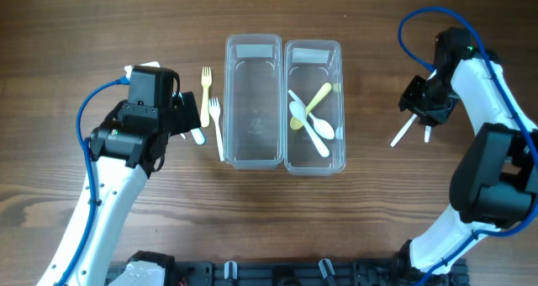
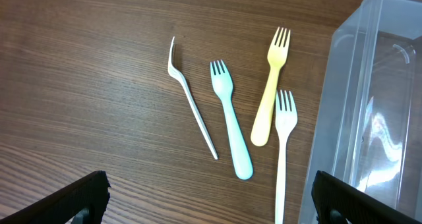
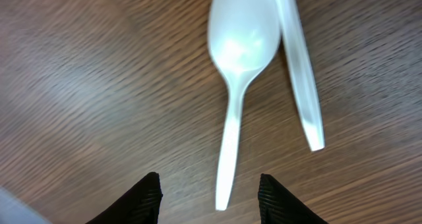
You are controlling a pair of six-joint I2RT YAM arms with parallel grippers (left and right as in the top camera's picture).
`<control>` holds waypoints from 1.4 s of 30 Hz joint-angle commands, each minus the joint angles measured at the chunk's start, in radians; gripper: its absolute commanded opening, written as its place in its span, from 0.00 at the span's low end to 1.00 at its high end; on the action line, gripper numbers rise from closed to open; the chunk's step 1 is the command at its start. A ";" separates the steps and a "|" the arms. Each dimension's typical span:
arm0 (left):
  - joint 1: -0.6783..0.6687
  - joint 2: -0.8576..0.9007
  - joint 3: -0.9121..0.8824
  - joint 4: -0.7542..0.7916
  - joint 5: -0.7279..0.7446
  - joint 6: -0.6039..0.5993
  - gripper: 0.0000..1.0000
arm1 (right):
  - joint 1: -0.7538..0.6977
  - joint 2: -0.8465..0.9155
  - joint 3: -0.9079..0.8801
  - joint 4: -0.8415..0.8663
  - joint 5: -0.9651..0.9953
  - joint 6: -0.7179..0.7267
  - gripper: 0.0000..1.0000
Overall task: Pack container
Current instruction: 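Grasp another white spoon on the table with the right gripper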
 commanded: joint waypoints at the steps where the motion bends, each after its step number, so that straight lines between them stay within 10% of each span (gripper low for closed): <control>1: 0.008 0.002 0.013 0.003 0.012 0.002 1.00 | 0.002 0.020 -0.022 0.015 0.066 0.029 0.48; 15: 0.008 0.002 0.013 0.003 0.012 0.002 1.00 | 0.002 0.024 -0.175 0.177 0.068 0.041 0.47; 29: 0.008 0.002 0.013 0.003 0.012 0.002 1.00 | 0.003 0.023 -0.243 0.237 0.068 0.003 0.04; 42: 0.008 0.002 0.013 0.003 0.012 0.002 1.00 | 0.215 -0.271 -0.079 0.217 -0.110 -0.210 0.04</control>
